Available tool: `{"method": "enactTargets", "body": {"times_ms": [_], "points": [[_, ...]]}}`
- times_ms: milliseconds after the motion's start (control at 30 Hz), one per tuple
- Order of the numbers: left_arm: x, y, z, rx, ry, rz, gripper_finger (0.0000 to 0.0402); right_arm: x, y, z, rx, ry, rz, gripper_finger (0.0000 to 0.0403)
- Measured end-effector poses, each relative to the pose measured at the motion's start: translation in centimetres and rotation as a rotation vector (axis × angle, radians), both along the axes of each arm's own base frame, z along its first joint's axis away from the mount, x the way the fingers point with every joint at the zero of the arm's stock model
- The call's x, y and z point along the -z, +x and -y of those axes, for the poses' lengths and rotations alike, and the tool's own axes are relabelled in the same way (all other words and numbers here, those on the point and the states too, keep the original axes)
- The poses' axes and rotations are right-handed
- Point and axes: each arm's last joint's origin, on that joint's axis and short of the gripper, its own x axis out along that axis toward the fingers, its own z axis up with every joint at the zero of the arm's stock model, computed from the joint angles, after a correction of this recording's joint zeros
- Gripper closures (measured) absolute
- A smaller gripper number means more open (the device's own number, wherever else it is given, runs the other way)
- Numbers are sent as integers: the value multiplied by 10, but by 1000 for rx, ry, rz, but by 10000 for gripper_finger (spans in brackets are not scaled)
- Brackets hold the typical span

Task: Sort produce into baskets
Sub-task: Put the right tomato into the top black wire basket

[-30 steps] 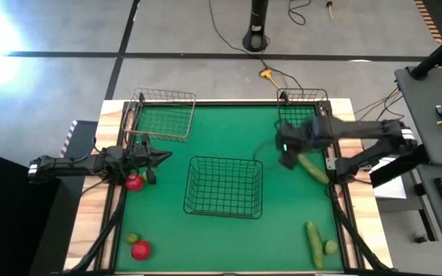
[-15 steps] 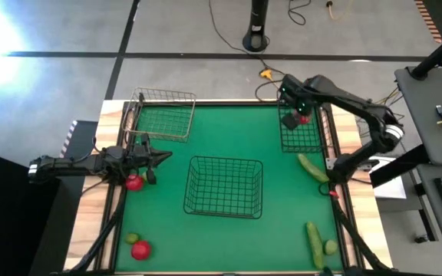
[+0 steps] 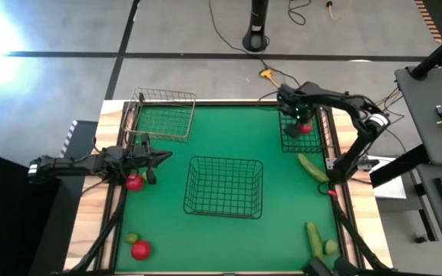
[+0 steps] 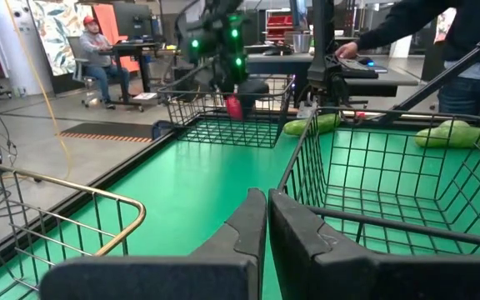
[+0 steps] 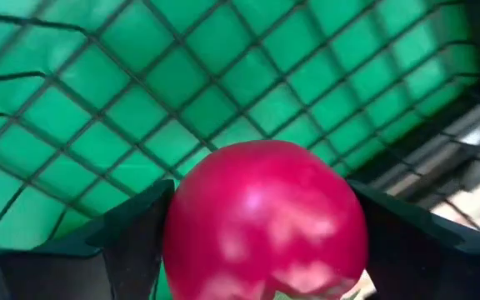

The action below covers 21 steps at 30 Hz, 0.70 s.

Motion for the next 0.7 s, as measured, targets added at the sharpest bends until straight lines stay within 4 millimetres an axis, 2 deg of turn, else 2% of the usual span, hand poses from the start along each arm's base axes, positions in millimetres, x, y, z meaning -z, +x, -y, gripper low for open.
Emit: {"method": "enactTargets", "body": {"times_ms": [200,433,567,700], "points": [[0,0,0,0,0,0,401,17,-13,-9,-61,-54,-6,81],[0,0,0,0,0,0,401,31,-13,-9,-51,-86,15,46],[0,0,0,0,0,0,401,30,-12,-8,-58,-89,18,36],[0,0,0,0,0,1,401,20,-10,-6,-96,-102,30,35]]}}
